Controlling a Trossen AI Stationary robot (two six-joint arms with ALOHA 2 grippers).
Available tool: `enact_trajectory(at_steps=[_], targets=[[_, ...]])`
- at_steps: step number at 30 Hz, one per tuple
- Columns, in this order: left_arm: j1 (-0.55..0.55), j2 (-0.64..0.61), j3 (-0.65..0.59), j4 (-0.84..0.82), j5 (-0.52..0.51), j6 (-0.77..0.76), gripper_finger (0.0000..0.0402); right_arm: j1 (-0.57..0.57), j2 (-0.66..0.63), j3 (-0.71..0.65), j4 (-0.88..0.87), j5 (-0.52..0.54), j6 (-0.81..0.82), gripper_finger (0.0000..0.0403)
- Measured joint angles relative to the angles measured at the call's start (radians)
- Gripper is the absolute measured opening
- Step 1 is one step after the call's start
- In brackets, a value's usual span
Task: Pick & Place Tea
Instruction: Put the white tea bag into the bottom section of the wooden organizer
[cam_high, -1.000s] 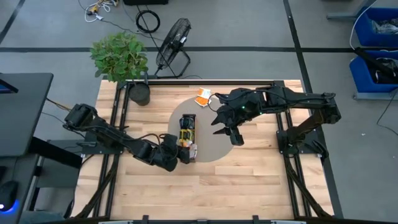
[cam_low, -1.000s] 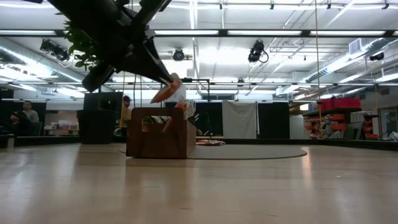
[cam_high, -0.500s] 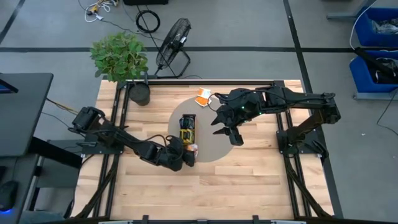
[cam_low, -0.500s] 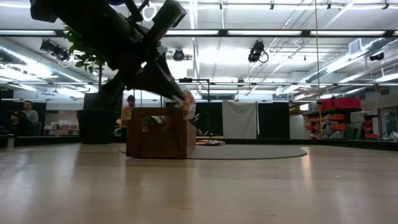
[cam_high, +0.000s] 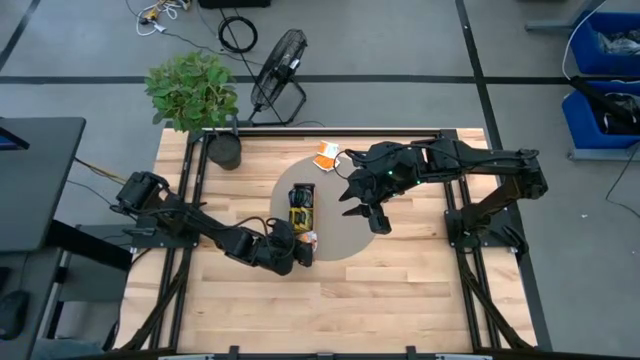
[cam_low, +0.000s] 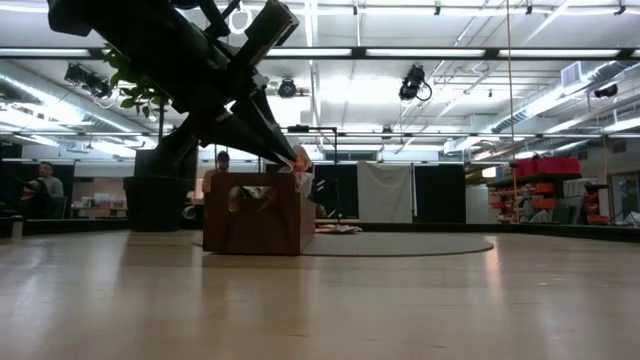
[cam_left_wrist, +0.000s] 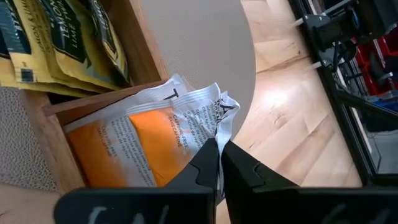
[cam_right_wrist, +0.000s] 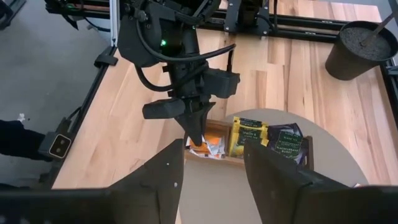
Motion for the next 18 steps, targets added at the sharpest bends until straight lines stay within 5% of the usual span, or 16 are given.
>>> enact_trajectory(at_steps=[18], targets=[[-0.012,-0.045,0.003,-0.033,-0.001,-0.026,0.0004,0.0,0.0,-0.024,0.004,0.0,-0.001,0.0174]])
